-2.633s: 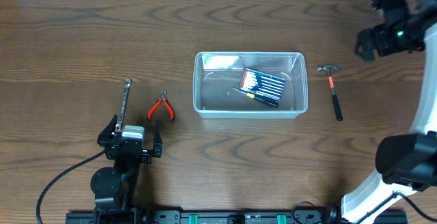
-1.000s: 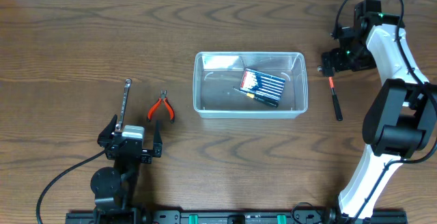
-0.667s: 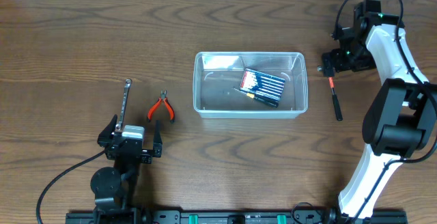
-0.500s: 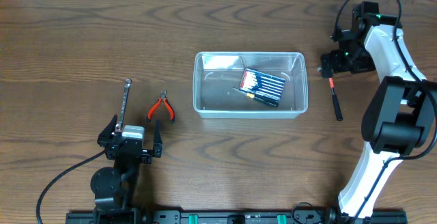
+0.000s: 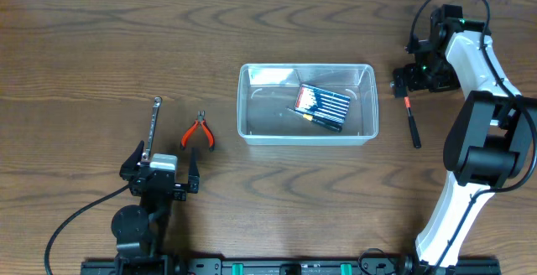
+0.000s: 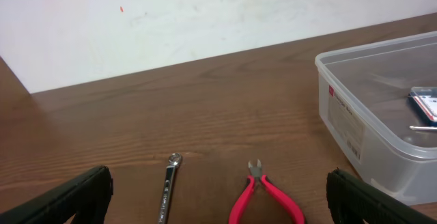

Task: Pack container
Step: 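Lower the right gripper and close it on the hammer handle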

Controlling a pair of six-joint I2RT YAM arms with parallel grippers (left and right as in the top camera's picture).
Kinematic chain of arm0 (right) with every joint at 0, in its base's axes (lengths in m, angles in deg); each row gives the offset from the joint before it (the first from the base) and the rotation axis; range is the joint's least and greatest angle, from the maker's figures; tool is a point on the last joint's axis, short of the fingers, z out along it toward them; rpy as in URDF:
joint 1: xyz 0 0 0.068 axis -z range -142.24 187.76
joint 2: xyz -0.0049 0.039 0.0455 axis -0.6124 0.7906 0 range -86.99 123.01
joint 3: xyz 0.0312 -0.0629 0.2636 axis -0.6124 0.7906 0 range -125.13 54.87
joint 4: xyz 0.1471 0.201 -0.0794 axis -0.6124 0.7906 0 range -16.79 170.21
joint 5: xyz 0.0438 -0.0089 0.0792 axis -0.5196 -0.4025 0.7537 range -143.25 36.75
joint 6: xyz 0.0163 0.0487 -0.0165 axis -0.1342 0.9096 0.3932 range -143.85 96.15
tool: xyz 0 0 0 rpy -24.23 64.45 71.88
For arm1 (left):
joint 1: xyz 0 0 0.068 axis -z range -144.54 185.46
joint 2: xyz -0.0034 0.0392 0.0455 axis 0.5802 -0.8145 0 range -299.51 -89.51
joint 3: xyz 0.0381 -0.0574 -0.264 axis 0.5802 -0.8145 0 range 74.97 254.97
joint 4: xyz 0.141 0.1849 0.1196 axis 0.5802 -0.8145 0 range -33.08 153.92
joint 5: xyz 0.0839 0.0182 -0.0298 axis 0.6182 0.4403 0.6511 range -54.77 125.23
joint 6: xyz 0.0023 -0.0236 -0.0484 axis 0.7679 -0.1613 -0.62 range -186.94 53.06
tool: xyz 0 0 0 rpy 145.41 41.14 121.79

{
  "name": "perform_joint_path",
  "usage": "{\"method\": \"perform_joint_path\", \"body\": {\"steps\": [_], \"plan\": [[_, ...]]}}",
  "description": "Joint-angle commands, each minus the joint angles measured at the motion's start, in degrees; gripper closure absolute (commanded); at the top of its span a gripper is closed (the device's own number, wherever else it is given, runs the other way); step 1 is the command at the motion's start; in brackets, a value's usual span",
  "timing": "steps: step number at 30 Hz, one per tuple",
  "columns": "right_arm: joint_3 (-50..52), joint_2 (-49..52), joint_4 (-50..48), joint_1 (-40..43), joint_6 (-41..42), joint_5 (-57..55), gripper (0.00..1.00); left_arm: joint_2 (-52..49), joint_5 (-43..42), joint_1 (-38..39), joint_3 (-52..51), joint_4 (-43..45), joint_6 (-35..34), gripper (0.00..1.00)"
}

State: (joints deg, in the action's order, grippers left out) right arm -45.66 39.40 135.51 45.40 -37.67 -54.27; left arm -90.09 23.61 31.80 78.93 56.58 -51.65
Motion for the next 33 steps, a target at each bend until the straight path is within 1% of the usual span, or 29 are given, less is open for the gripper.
{"method": "perform_joint_path", "body": {"steps": [1,12,27,33], "plan": [[0.2,0.4,0.0,-0.3,1.0,1.1,0.01,0.3,0.3,-0.2,-1.7,-0.5,0.5,0.02],[0.2,0.5,-1.1,-0.6,1.0,1.3,0.01,0.3,0.3,-0.2,-1.7,-0.5,0.5,0.02],[0.2,4.5,-0.8,-0.9,1.0,1.2,0.01,0.3,0.3,-0.2,-1.7,-0.5,0.5,0.02],[0.2,4.6,-1.1,-1.0,0.9,1.2,0.01,0.3,0.3,-0.2,-1.7,-0.5,0.5,0.02]]}}
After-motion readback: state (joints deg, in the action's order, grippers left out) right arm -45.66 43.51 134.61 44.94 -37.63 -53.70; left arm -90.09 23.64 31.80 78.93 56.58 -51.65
